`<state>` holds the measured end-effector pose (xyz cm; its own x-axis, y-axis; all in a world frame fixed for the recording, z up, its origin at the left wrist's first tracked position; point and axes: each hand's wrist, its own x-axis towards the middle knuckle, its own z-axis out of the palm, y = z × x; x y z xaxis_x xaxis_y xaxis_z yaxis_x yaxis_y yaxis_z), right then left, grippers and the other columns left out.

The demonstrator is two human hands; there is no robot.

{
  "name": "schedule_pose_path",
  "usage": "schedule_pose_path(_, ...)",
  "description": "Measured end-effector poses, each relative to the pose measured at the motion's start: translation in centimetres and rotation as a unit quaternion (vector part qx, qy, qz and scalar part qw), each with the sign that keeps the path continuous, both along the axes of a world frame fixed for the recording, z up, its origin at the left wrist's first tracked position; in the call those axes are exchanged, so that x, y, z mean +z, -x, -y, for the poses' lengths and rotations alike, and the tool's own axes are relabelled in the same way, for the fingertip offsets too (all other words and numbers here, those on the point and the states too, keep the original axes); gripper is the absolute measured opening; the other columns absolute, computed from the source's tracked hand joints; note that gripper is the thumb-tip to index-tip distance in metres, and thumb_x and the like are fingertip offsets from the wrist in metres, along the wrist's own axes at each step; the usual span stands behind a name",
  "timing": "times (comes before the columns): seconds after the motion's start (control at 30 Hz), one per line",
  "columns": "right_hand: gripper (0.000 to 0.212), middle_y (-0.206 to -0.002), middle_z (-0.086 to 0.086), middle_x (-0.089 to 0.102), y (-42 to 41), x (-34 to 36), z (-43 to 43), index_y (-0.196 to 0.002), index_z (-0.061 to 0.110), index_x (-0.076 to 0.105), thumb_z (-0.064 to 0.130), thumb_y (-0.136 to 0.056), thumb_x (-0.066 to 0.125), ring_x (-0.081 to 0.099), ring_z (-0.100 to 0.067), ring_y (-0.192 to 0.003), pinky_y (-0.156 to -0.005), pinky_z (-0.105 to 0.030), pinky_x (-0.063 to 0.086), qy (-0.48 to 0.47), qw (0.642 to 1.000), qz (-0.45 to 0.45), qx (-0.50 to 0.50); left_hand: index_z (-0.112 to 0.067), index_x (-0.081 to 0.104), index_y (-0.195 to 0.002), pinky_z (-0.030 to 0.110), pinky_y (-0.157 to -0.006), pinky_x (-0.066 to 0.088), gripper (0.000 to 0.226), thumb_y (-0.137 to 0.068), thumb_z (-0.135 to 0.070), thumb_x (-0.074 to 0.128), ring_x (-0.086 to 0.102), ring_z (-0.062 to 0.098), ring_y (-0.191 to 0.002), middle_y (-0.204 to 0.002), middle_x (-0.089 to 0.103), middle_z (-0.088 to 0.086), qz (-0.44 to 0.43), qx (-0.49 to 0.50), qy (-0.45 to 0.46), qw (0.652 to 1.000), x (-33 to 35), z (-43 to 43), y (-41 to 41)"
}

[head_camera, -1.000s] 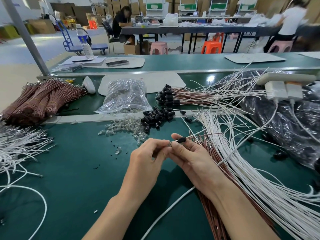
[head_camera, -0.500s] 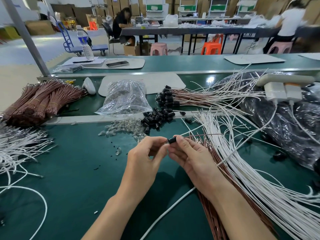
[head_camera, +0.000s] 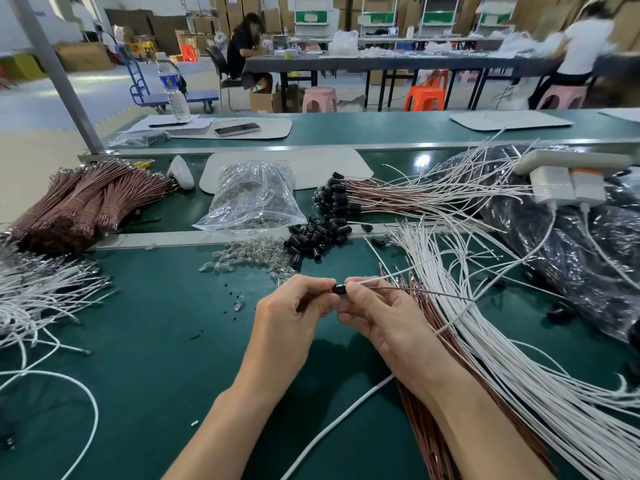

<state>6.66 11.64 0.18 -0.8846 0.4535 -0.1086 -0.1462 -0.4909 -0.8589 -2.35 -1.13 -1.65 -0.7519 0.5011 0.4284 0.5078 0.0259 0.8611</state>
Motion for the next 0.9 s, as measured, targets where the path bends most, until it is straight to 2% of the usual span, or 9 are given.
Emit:
schedule_pose_path(0.1, 0.014, -0.081, -0.005, 0.074, 0.3, -0.2, -0.1, -0.084, 0.017, 0.081, 0.024, -0.073, 0.079, 0.072, -0.014, -0.077, -0.072, -0.022, 0.058, -0.024, 0.996, -0.003, -0.083, -0.042, 0.066, -0.104, 0.014, -0.074, 0.051, 0.025, -0.093, -0.02, 0.072, 0.069, 0.006, -0.084, -0.093, 0.071, -0.02, -0.016, 0.009, 0.015, 1.0, -0.1, -0.1, 0.3)
schedule_pose_path(0.17, 0.018, -0.081, -0.005, 0.075, 0.4, -0.4, 0.0, -0.084, 0.015, 0.081, 0.024, -0.069, 0.08, 0.073, -0.015, -0.078, -0.073, -0.021, 0.058, -0.045, 0.993, 0.004, -0.105, -0.041, 0.062, -0.113, 0.015, -0.07, 0.049, 0.017, -0.097, -0.042, 0.062, 0.065, 0.005, -0.081, -0.096, 0.067, -0.023, 0.007, 0.014, 0.046, 0.999, -0.1, -0.3, 0.0)
schedule_pose_path(0.23, 0.022, -0.086, -0.01, 0.078, 0.4, -0.5, 0.2, -0.088, 0.011, 0.079, 0.023, -0.07, 0.08, 0.076, -0.019, -0.083, -0.073, -0.02, 0.058, -0.061, 0.993, 0.012, -0.099, -0.039, 0.055, -0.12, 0.012, -0.064, 0.043, 0.035, -0.095, -0.063, 0.048, 0.062, 0.001, -0.077, -0.094, 0.063, -0.026, 0.011, 0.015, 0.095, 0.995, -0.2, -0.5, -0.4)
schedule_pose_path(0.27, 0.024, -0.089, -0.012, 0.078, 0.4, -0.5, 0.4, -0.091, 0.01, 0.077, 0.022, -0.071, 0.08, 0.076, -0.021, -0.087, -0.074, -0.02, 0.058, -0.068, 0.993, 0.014, -0.091, -0.039, 0.052, -0.118, 0.014, -0.061, 0.041, 0.04, -0.094, -0.07, 0.041, 0.061, 0.0, -0.074, -0.089, 0.063, -0.026, 0.004, 0.02, 0.125, 0.992, -0.2, -0.6, -0.6)
schedule_pose_path(0.33, 0.024, -0.092, -0.013, 0.078, 0.5, -0.5, 0.6, -0.096, 0.008, 0.075, 0.02, -0.076, 0.078, 0.077, -0.023, -0.091, -0.075, -0.021, 0.059, -0.074, 0.994, 0.016, -0.08, -0.037, 0.048, -0.104, 0.023, -0.057, 0.039, 0.046, -0.093, -0.076, 0.027, 0.059, 0.004, -0.066, -0.073, 0.064, -0.015, -0.018, 0.035, 0.174, 0.984, 0.0, -0.8, -1.0)
schedule_pose_path(0.4, 0.021, -0.093, -0.013, 0.078, 0.6, -0.5, 0.5, -0.098, 0.006, 0.073, 0.019, -0.081, 0.076, 0.076, -0.024, -0.092, -0.075, -0.021, 0.059, -0.072, 0.994, 0.019, -0.081, -0.034, 0.041, -0.091, 0.034, -0.057, 0.039, 0.05, -0.09, -0.078, 0.018, 0.056, 0.008, -0.059, -0.061, 0.058, -0.007, -0.032, 0.054, 0.21, 0.976, 0.2, -1.1, -1.2)
schedule_pose_path(0.5, 0.027, -0.093, -0.012, 0.079, 0.5, -0.7, 0.5, -0.098, 0.005, 0.071, 0.026, -0.08, 0.073, 0.077, -0.023, -0.092, -0.074, -0.021, 0.059, -0.08, 0.993, 0.015, -0.082, -0.028, 0.032, -0.081, 0.039, -0.058, 0.038, 0.052, -0.088, -0.076, 0.011, 0.054, 0.014, -0.061, -0.063, 0.055, -0.005, -0.051, 0.074, 0.256, 0.963, 0.4, -1.5, -1.2)
schedule_pose_path(0.7, 0.031, -0.095, -0.01, 0.079, 0.6, -1.0, 0.3, -0.101, 0.003, 0.067, 0.029, -0.083, 0.066, 0.076, -0.023, -0.093, -0.075, -0.02, 0.058, -0.101, 0.993, 0.011, -0.056, -0.029, 0.027, -0.078, 0.039, -0.062, 0.036, 0.05, -0.088, -0.069, 0.0, 0.05, 0.019, -0.061, -0.065, 0.053, -0.006, -0.076, 0.074, 0.279, 0.954, 0.0, -1.6, -1.1)
schedule_pose_path(0.9, 0.017, -0.095, -0.01, 0.079, 0.5, -1.0, 0.0, -0.103, 0.0, 0.064, 0.016, -0.097, 0.06, 0.077, -0.021, -0.092, -0.073, -0.019, 0.058, -0.093, 0.995, 0.015, -0.031, -0.025, 0.036, -0.083, 0.044, -0.071, 0.047, 0.056, -0.09, -0.066, -0.002, 0.06, 0.022, -0.069, -0.069, 0.061, -0.003, -0.082, 0.071, 0.274, 0.955, -0.4, -1.6, -1.1)
